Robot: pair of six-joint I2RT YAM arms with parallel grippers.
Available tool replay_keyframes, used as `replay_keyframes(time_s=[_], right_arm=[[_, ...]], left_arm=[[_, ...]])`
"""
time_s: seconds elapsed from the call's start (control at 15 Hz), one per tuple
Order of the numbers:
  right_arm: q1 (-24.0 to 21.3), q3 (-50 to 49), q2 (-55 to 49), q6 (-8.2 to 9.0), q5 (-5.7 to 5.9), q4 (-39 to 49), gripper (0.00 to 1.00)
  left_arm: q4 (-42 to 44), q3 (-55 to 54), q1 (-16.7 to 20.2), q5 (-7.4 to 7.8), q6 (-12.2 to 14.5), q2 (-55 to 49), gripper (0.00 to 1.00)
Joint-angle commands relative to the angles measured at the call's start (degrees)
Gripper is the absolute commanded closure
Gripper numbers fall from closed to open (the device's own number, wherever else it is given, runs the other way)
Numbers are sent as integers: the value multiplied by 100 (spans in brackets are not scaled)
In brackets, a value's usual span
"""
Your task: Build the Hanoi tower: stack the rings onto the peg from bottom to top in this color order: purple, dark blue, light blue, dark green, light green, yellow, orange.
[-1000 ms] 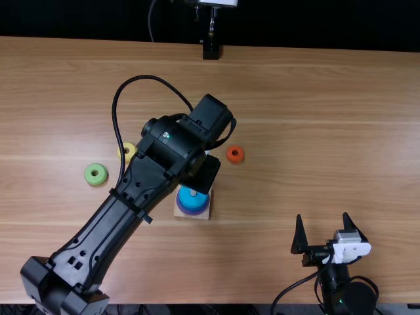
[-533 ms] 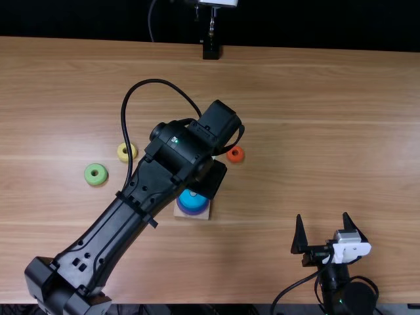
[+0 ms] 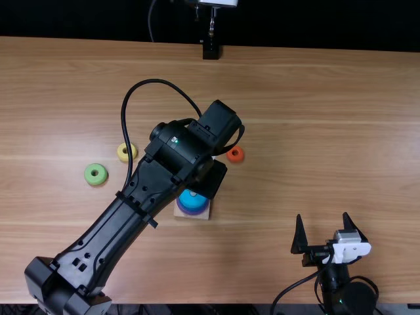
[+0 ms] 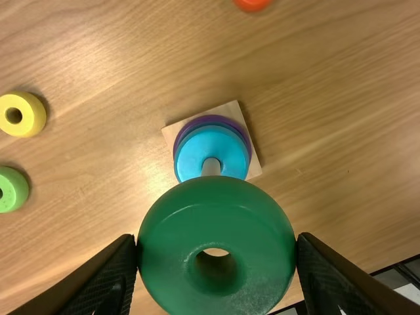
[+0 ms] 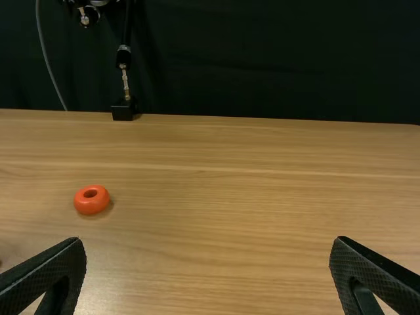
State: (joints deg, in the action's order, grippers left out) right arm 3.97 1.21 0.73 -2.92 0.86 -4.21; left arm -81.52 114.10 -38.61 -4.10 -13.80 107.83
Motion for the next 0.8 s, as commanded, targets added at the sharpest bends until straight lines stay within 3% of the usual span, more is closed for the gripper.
replay_keyframes(time_s=[0.0,0.47,0.53,0.67,0.73], right_arm=[[-80,-69,-73,18,-23,-92,0],[-80,-69,-73,18,-23,-92,0],[-80,-69,-73,18,-23,-102,0],[-80,-69,-73,18,-23,-102,0],[-80,-69,-73,7,-23,-92,0]], left_arm=[[20,138,55,20,-44,247,100],[9,130,152,41,-33,291,100],[-12,130,152,41,-33,291,81],[-22,68,222,41,-44,282,0],[-12,15,372,62,-44,274,0]])
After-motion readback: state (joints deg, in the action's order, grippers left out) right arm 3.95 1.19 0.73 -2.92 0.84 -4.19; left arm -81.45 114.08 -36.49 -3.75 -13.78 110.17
